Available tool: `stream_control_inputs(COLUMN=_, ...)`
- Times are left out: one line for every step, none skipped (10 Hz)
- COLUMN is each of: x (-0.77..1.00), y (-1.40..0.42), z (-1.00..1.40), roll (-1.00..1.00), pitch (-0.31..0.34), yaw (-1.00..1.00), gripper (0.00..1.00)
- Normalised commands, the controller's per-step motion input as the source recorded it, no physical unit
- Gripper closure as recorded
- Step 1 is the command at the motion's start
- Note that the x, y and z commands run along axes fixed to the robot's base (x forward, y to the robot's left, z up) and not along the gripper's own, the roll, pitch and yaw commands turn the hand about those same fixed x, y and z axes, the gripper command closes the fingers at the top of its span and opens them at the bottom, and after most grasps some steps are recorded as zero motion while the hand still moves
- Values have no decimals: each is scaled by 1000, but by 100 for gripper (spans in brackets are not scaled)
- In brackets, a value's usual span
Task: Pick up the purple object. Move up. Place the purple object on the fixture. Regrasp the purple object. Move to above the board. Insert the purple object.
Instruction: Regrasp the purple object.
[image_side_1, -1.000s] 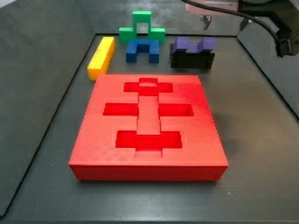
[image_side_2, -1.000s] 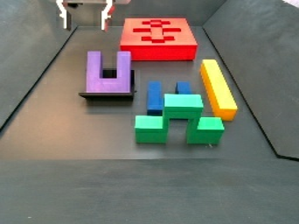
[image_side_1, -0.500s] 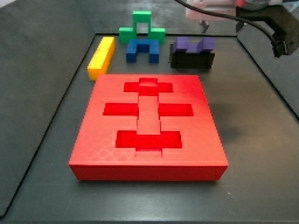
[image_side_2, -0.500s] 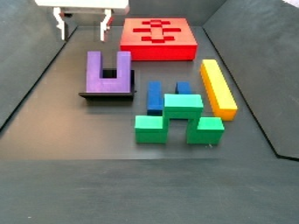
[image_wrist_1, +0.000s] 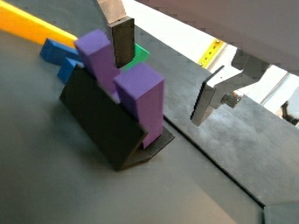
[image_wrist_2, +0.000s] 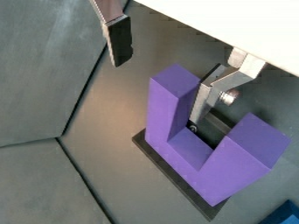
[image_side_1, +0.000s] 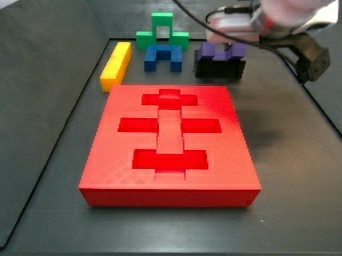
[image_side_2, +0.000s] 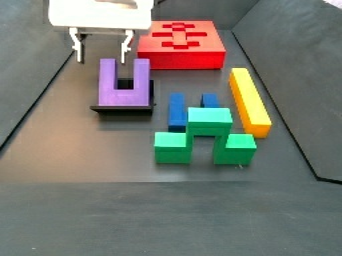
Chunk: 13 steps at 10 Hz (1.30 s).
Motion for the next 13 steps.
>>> stream_control_inputs(x=0, y=0, z=-300, roll=449, pitch=0, yaw=109, gripper=0)
stream_control_inputs(x=0, y=37, z=-140, roll=343, pitch=0, yaw=106, gripper=0)
stream_control_inputs(x=0, y=9, z=-117, roll=291, pitch=0, yaw=106, gripper=0)
stream_control_inputs(x=6, y=0, z=0, roll=6, pitch=9, yaw=71, gripper=0)
stream_control_inputs(x=0, y=0, z=0, roll=20, pitch=0, yaw=0, gripper=0)
stream_control_inputs(x=0, y=-17, z=0, roll=54, pitch=0, yaw=0, gripper=0)
stream_control_inputs(x=0, y=0, z=0, roll=0, pitch=0, yaw=0, gripper=100)
stream_control_inputs(x=0, y=0, z=0, roll=0, pitch=0, yaw=0, gripper=100)
stream_control_inputs(x=0, y=0, z=0, roll=0, pitch=0, yaw=0, gripper=100)
stream_control_inputs(x=0, y=0, z=0, roll=0, pitch=0, yaw=0, gripper=100)
stream_control_inputs(x=0, y=0, z=0, roll=0, pitch=0, yaw=0, gripper=100)
stream_control_inputs(x=0, y=0, z=0, roll=0, pitch=0, yaw=0, gripper=100)
stream_control_inputs(x=0, y=0, z=0, roll=0, pitch=0, yaw=0, gripper=100)
